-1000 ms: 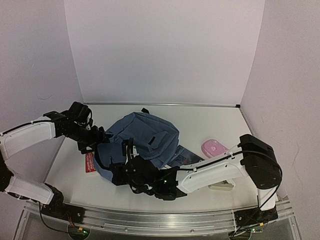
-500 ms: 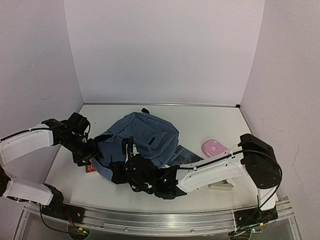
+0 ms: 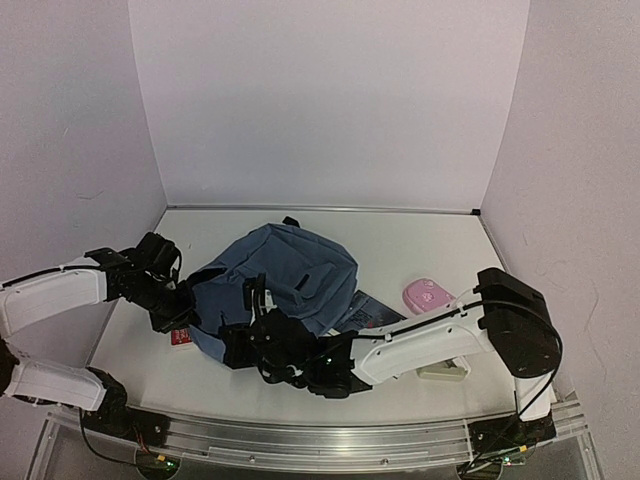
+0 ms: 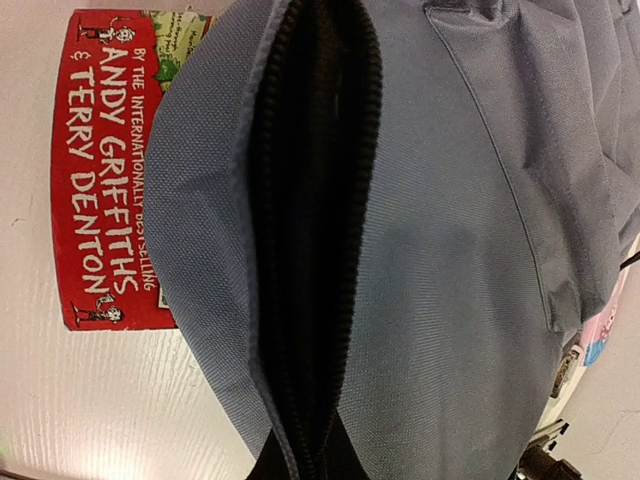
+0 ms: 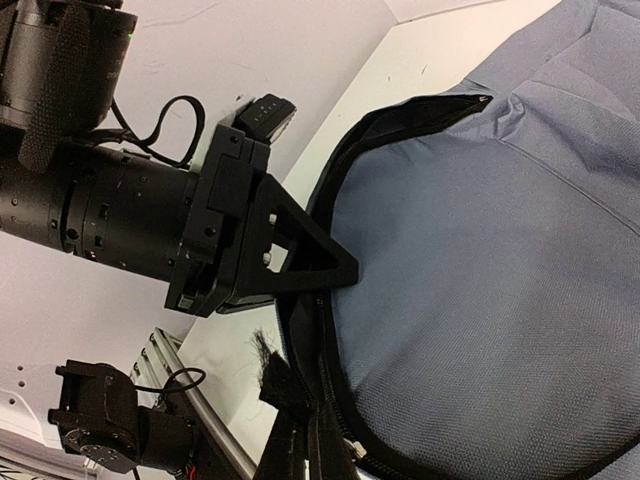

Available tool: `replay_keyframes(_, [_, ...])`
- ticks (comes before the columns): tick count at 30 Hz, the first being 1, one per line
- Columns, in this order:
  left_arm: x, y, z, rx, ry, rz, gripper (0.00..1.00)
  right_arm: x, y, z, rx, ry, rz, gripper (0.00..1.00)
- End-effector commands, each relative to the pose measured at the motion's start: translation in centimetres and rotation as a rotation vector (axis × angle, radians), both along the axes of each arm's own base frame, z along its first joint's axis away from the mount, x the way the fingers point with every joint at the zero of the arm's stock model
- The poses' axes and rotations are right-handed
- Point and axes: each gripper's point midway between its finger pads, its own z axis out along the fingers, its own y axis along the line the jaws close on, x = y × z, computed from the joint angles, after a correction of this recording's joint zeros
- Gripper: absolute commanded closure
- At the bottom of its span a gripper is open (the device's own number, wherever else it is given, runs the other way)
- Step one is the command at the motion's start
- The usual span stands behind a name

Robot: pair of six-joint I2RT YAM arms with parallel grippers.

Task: Pack the student bag
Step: Unzip the student bag at the center of the board.

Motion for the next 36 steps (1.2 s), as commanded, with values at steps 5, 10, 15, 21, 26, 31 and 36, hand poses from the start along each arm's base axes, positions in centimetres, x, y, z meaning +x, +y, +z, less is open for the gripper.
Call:
replay_keyframes(5, [2.7, 1.8, 1.4, 0.113, -0.109, 0.017, 1.00, 2.6, -3.1, 1.6, 0.022, -0.002, -0.071, 1.00])
replay_keyframes(10, [3.6, 3.1, 1.5, 0.119, -0.120, 0.040, 1.00, 3.8, -5.0, 1.1, 0.015, 0.015, -0.114, 1.00])
replay_keyframes(15, [4.4, 4.3, 1.6, 0.106, -0.126, 0.057, 1.00, 4.9, -6.4, 1.0, 0.012, 0.022, -0.146, 1.00])
replay_keyframes(21, [4.7, 5.2, 1.5, 0.133, -0.130, 0.053, 1.00, 6.4, -8.1, 0.6, 0.001, 0.029, -0.185, 1.00])
replay_keyframes(26, [4.7, 5.5, 1.0, 0.153, -0.118, 0.048, 1.00, 8.1, -9.5, 0.2, -0.015, 0.026, -0.215, 1.00])
replay_keyframes(31, [4.5, 5.8, 0.6, 0.172, -0.109, 0.051, 1.00, 10.0, -10.5, -0.4, -0.039, 0.017, -0.247, 1.00])
replay_keyframes(36, [4.4, 5.8, 1.0, 0.173, -0.113, 0.038, 1.00, 11.5, -11.7, -0.7, -0.055, 0.012, -0.273, 1.00])
